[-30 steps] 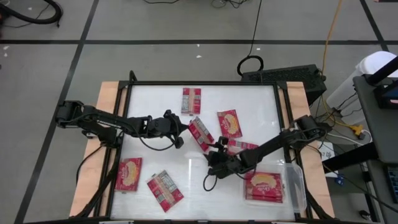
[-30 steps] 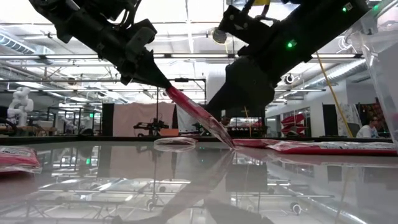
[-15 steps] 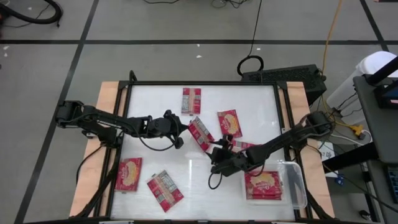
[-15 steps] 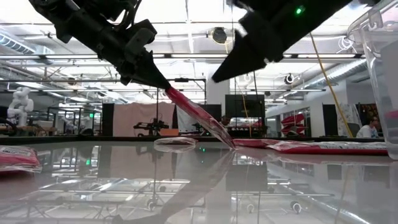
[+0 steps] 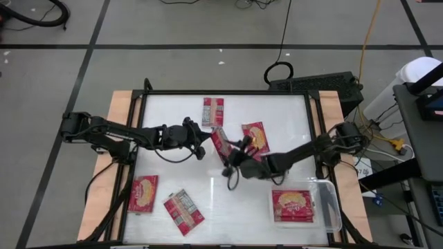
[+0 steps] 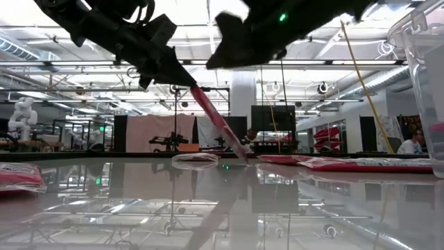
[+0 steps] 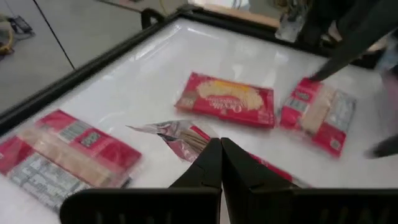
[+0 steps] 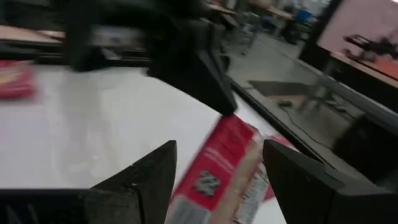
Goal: Sort popcorn bags into baskets
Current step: Put the red popcorn pack into the transparent bin
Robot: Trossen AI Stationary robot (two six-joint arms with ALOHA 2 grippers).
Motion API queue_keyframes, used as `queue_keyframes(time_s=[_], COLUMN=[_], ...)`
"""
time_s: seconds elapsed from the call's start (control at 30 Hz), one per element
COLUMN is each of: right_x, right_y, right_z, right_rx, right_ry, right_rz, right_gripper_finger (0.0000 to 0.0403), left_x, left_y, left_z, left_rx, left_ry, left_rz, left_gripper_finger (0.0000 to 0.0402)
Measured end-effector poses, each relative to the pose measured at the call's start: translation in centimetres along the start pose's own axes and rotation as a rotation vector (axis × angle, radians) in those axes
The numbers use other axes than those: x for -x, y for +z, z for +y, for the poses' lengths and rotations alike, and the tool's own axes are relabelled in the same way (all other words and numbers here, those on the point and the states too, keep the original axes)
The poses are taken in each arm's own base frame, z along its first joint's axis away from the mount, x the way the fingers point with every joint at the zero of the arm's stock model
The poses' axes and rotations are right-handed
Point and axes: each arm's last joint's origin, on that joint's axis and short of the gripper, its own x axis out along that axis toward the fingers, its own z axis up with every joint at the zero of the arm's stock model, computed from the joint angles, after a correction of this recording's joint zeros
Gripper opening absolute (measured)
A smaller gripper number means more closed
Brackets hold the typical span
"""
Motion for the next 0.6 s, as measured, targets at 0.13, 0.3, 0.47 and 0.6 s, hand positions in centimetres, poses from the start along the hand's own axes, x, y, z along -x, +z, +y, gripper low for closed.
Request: queue_keyframes(time_s=[0.13,0.3,0.47,0.6], right_x=[-1.9,-3.4,-4.0,-4.3], right_y=[-1.0,-1.7,-2.1,-2.1], right_z=[-0.9,-1.3,-1.5,-1.9], right_rx=[-0.036,-0.097,-0.14,-0.159], right_ry=[-0.014,0.047,0.065,0.041], right_rz=[0.042,0.075,0.091,0.098], right_gripper_finger=[0.0231,0.0231,0.0231,0.023], left_x=[-0.1,-0.2,-0.1,-0.1], left_y=[0.1,0.3,0.7,0.9], left_z=[0.4,0.5,0.3,0.2], left_rx=[0.005,0.012,0.013,0.016], left_ry=[0.015,0.014,0.003,-0.028], left_rz=[0.0,-0.021,-0.058,-0.074], left_gripper_finger=[0.0001,0.0001,0.0001,0.0001])
